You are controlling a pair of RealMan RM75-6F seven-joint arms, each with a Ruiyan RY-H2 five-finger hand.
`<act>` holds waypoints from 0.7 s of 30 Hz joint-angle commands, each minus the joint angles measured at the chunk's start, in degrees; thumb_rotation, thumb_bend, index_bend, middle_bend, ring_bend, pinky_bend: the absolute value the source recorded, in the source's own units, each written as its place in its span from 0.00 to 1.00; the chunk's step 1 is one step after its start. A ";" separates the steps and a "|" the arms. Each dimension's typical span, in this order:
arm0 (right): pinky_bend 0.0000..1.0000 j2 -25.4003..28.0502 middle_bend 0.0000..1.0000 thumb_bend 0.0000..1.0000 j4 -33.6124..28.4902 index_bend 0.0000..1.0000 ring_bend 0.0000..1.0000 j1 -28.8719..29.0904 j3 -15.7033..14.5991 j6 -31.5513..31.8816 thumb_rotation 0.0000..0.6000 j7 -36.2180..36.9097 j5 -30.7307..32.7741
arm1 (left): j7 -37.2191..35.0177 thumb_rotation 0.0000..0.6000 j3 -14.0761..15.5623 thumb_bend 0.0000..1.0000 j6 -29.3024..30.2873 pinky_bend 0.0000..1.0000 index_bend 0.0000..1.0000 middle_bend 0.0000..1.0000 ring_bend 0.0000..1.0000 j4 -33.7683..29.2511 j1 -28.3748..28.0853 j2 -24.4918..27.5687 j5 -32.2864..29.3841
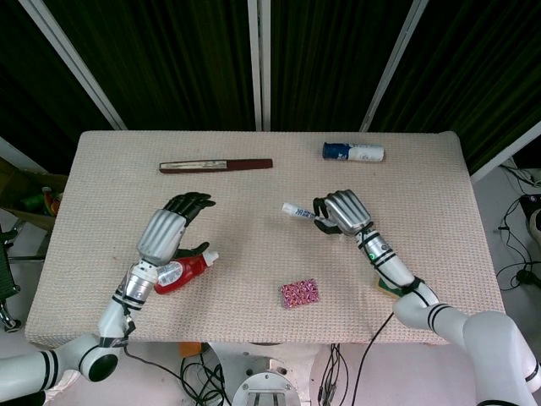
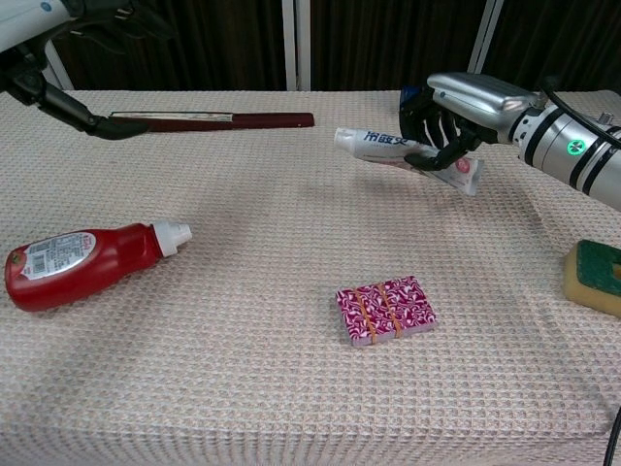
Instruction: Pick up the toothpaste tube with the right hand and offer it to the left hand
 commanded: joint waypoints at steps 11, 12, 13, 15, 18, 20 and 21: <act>0.68 -9.48 0.81 0.78 12.16 0.94 0.61 4.67 0.66 6.13 1.00 28.87 -4.24 | 4.65 1.00 -3.05 0.21 -4.35 0.24 0.26 0.19 0.15 3.39 -6.08 -5.81 -2.25; 0.68 -9.95 0.81 0.78 12.95 0.94 0.61 5.02 0.55 6.29 1.00 30.50 -4.45 | 5.17 1.00 -3.37 0.21 -4.30 0.24 0.26 0.19 0.15 3.74 -6.52 -6.17 -2.23; 0.68 -10.22 0.81 0.78 13.50 0.94 0.61 5.30 0.41 6.28 1.00 31.67 -4.61 | 5.61 1.00 -3.57 0.21 -4.16 0.24 0.26 0.19 0.15 4.04 -6.81 -6.45 -2.17; 0.68 -10.95 0.81 0.79 15.08 0.94 0.61 5.86 0.10 6.54 1.00 33.47 -5.01 | 6.31 1.00 -3.84 0.22 -3.88 0.24 0.26 0.19 0.15 4.66 -7.39 -7.06 -1.92; 0.68 -12.06 0.81 0.79 17.01 0.94 0.61 6.37 -0.52 7.21 1.00 35.51 -5.64 | 7.21 1.00 -3.77 0.24 -4.02 0.23 0.26 0.19 0.15 5.44 -8.05 -7.55 -1.79; 0.68 -12.53 0.81 0.79 17.88 0.94 0.61 6.64 -1.09 7.15 1.00 36.67 -6.04 | 8.36 1.00 -3.71 0.24 -3.97 0.23 0.26 0.19 0.15 6.27 -8.41 -7.86 -1.77; 0.68 -12.88 0.81 0.79 18.51 0.94 0.61 6.78 -1.40 7.15 1.00 37.08 -6.25 | 9.10 1.00 -3.77 0.24 -3.79 0.23 0.26 0.19 0.15 6.95 -8.60 -8.15 -1.83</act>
